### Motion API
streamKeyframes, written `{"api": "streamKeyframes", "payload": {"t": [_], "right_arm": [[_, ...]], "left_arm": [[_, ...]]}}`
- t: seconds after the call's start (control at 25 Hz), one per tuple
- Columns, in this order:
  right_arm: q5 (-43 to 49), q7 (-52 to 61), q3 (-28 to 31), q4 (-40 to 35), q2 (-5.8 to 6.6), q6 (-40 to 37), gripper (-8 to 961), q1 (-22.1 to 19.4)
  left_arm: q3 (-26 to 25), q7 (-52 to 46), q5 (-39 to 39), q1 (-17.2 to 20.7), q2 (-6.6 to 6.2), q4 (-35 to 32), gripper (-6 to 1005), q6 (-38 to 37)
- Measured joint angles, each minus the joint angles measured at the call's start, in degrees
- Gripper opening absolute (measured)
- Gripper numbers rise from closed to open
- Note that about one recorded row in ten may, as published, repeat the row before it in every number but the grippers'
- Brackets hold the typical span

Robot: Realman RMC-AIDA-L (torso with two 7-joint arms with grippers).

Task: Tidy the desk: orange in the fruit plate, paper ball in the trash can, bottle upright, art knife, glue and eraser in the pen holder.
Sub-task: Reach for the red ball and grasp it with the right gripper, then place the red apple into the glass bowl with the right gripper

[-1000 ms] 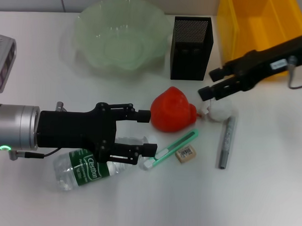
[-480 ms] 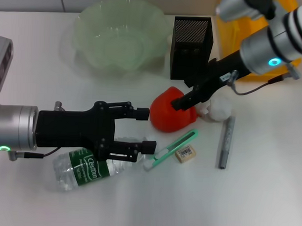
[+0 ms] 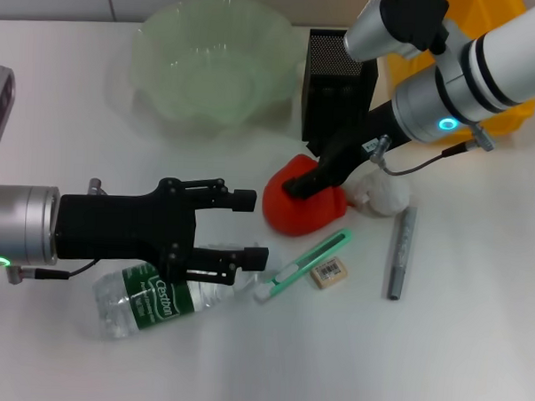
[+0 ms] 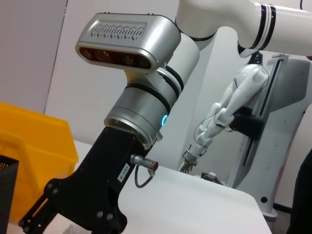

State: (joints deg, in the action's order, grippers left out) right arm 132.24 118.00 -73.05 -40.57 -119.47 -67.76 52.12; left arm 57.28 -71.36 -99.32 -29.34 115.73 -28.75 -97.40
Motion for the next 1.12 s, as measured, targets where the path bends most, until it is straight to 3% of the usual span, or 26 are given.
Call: {"api": "streamKeyframes", "payload": {"t": [0.16,0.4,0.68,0.8,0.88,0.92,1.12], "right_arm": [[-0.1,0.0,-1.3,0.6,-0.02,0.5,768,0.3],[-0.4,0.0,-1.9,0.7,-0.05,0.5,718,0.3],[-1.1,0.6,-1.0,-1.1,0.06,-2.2,378,0.1],[-1.2,3.3,1.0,-6.7,0.32,-7.7,232,-0.6],[-1.2,4.2,1.7,-8.8,0.35,-9.1,171,-1.1],[-1.2,5.4,3.5,-13.3,0.38,-11.7,141,-2.1],[-3.4,6.2,8.3,-20.3,0.38,-13.6,119,-2.9]], "left_arm": [[0.0,0.0,-0.1,0.0,-0.08,-0.1,765,0.1],[-0.1,0.0,-0.3,0.7,-1.18,-0.1,761,1.2],[-0.4,0.0,-0.4,1.4,-1.52,-0.1,757,1.3],[-0.5,0.0,-0.4,1.4,-1.68,-0.2,755,1.3],[-1.4,0.0,-0.3,1.7,-1.95,-0.2,753,1.3],[-1.7,0.0,-0.3,1.7,-2.00,-0.2,753,1.2],[-2.0,0.0,-0.3,2.0,-2.17,-0.3,750,0.9]]}}
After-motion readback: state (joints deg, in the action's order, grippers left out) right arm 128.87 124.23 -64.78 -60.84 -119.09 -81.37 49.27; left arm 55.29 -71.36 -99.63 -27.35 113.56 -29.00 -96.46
